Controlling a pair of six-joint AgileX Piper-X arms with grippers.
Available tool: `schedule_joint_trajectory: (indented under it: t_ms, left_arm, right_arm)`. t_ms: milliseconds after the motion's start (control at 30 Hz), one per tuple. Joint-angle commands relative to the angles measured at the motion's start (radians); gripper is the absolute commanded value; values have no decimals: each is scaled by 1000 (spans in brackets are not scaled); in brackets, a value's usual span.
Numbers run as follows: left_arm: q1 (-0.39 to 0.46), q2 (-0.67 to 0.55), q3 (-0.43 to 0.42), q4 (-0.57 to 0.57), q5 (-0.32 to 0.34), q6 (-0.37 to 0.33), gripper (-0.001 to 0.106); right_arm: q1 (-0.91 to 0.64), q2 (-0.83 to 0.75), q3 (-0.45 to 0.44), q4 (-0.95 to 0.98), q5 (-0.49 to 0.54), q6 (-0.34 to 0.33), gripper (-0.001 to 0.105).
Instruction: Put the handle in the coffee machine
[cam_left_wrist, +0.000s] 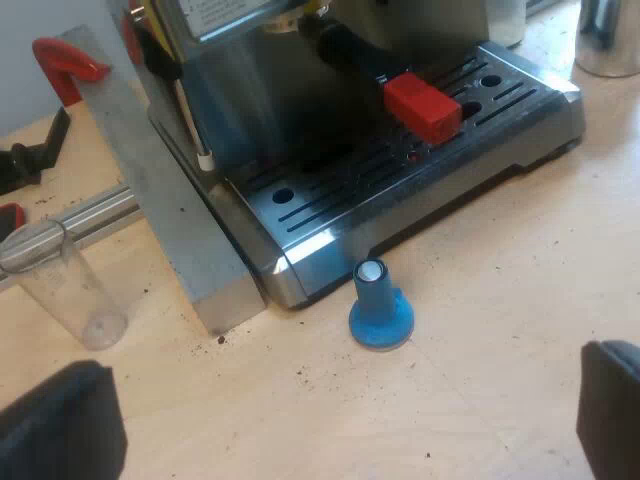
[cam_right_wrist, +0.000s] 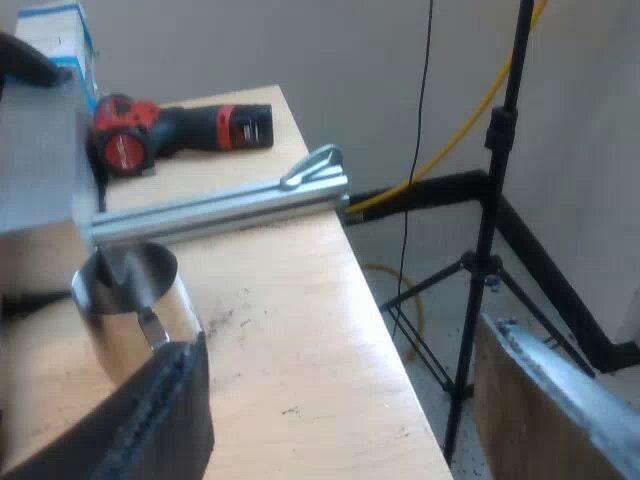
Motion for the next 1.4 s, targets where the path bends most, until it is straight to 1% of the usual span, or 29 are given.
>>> schedule_joint_trajectory:
  t_ms: [33, 67, 100, 167, 233, 267, 300, 333, 367, 433, 633, 767, 1033, 1200, 1400]
  left_arm:
    - [3, -138, -2, -21, -7, -12, 93]
    - [3, -138, -2, -30, -10, -18, 93]
    - [3, -138, 3, -55, -22, -39, 93]
    - [3, -138, 15, -96, -59, -75, 93]
    - [3, -138, 52, -168, -119, -146, 93]
    - [3, -138, 70, -189, -141, -170, 93]
    - [3, -138, 98, -229, -175, -210, 93]
    - [3, -138, 107, -245, -185, -226, 93]
    - [3, -138, 135, -281, -203, -241, 93]
    - [-14, -137, 183, -338, -207, -242, 93]
    - [-74, -136, 255, -450, -209, -242, 93]
    - [-94, -136, 284, -454, -212, -242, 93]
    - [-108, -136, 373, -451, -222, -239, 93]
    - [-108, -134, 420, -455, -222, -239, 93]
    - [-108, -133, 420, -453, -222, -239, 93]
  right_arm:
    - [0, -47, -4, -5, -10, -13, 59]
    - [0, -47, -4, -9, -11, -13, 59]
    - [0, -47, -4, -24, -10, -13, 59]
    - [0, -47, -4, -52, -12, -17, 59]
    - [0, -47, -4, -96, -31, -38, 59]
    - [0, -47, -4, -105, -33, -42, 59]
    - [0, -47, -4, -123, -40, -43, 59]
    - [0, -47, -4, -127, -45, -43, 59]
    - [0, -47, -4, -131, -51, -43, 59]
    - [0, -47, -4, -121, -55, -43, 59]
    - [0, -47, 17, -120, -55, -43, 59]
    - [0, -47, 58, -120, -55, -43, 59]
    - [0, -45, 199, -120, -55, -39, 59]
    - [0, -45, 263, -120, -55, -33, 59]
    - [0, -45, 328, -120, -55, 5, 59]
